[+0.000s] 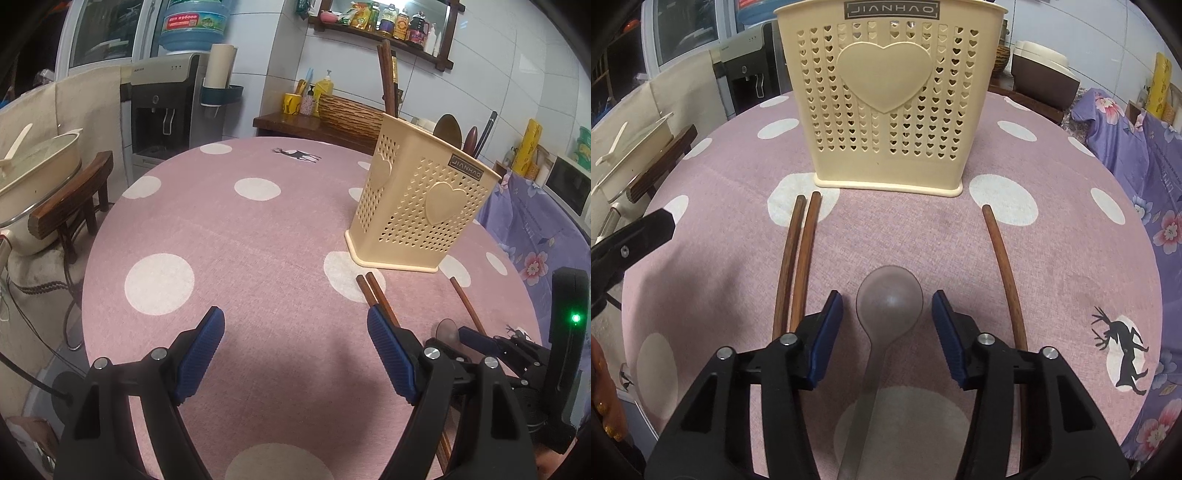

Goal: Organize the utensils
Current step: 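Close the right gripper on the clear plastic spoon while the left gripper grasps two chopsticks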

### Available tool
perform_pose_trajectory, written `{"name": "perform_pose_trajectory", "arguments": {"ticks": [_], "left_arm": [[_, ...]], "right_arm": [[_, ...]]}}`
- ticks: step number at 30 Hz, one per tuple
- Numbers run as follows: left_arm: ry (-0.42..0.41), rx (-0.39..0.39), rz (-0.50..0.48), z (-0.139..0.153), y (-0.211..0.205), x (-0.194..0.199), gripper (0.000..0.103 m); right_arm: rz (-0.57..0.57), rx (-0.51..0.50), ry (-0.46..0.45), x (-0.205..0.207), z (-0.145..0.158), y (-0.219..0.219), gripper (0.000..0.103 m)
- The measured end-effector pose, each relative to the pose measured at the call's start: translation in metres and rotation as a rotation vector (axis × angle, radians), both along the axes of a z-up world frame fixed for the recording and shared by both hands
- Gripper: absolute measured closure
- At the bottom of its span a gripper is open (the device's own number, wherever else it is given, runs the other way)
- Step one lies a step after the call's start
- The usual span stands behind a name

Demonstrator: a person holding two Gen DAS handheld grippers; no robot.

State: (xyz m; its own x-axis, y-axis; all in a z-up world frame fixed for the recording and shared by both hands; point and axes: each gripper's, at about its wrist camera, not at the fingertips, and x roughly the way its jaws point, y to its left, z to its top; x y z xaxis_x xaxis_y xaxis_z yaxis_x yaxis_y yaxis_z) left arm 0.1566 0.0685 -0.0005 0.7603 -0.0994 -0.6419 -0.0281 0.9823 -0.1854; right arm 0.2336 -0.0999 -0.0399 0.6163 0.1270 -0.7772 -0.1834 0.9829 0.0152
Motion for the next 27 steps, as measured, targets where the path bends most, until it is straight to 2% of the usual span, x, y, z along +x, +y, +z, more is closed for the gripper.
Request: {"name": "perform_pose_trajectory", "arguments": {"ticks": [1,4,7,13,20,23,27], "left_arm": [[0.001,0.001,0.0,0.0,0.0,0.0,0.025],[0.002,0.001,-0.004,0.0,0.0,-0.001,0.025],[0.008,0.0,-0.015,-0.001,-0.004,0.0,0.025],[0.026,-0.008,-0.071,-0.002,-0.018,0.002,0.026],[0.123,-0.023,-0.174,-0.015,-0.048,0.016,0.05],[0.155,-0.009,-0.187,-0.022,-0.059,0.022,0.057],[0.189,0.012,-0.178,-0.029,-0.067,0.028,0.064]], "right_arm": [[-0.002,0.001,-0.002,0.001,0.0,-0.001,0.066],[0.001,0.013,-0.001,0.002,0.0,-0.003,0.066],[0.003,0.068,-0.001,0.001,0.002,-0.011,0.066],[-0.016,0.114,-0.073,-0.008,0.022,-0.031,0.066],[-0.035,0.092,-0.229,-0.037,0.056,-0.043,0.066],[-0.029,0.091,-0.296,-0.05,0.069,-0.046,0.066],[-0.033,0.098,-0.339,-0.062,0.078,-0.052,0.066]]}}
